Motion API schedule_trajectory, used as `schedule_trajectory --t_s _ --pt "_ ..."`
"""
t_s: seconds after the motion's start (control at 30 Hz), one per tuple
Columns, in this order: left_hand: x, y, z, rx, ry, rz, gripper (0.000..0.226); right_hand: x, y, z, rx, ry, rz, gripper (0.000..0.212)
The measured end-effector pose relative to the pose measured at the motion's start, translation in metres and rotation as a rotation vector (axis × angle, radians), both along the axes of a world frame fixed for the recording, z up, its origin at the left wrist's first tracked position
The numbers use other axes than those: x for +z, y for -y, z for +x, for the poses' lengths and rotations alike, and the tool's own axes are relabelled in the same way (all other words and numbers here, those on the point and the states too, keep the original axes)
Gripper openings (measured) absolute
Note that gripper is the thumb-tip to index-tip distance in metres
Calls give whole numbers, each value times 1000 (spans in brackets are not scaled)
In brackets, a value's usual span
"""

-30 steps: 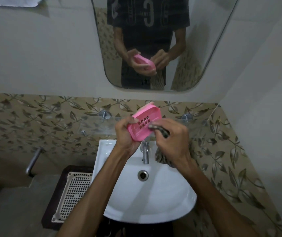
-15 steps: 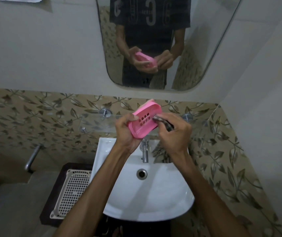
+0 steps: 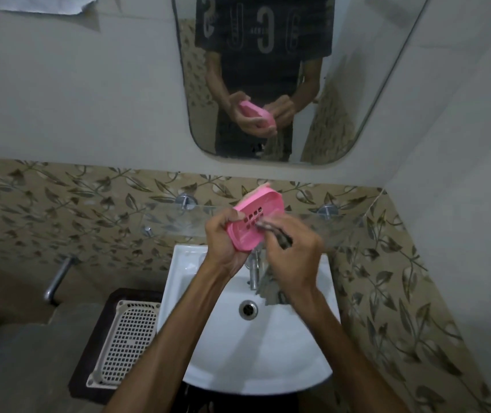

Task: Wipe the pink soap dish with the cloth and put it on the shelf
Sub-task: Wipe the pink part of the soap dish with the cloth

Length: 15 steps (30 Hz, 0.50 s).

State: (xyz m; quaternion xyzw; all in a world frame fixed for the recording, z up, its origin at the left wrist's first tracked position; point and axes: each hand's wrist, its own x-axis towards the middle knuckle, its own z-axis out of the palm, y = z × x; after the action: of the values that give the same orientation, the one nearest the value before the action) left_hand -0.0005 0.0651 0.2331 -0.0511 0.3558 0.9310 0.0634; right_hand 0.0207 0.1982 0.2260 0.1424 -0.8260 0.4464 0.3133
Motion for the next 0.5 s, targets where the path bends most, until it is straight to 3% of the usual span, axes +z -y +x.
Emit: schedule_trajectory --t_s 0.07,0.2,0.27,0.4,0.5 --pt "-1 1 1 -4 20 5 60 -3 3 6 98 -64 108 22" --pt "-2 -1 0 16 -6 38 47 -1 1 -1 -2 48 -62 26" --pt "-2 0 0 23 9 36 66 -2 7 8 108 37 38 26" --pt "-5 -6 -5 59 7 55 69 -6 11 14 29 214 -237 23" --pt "-7 -11 -7 100 -46 -4 62 -7 22 22 66 210 -254 31"
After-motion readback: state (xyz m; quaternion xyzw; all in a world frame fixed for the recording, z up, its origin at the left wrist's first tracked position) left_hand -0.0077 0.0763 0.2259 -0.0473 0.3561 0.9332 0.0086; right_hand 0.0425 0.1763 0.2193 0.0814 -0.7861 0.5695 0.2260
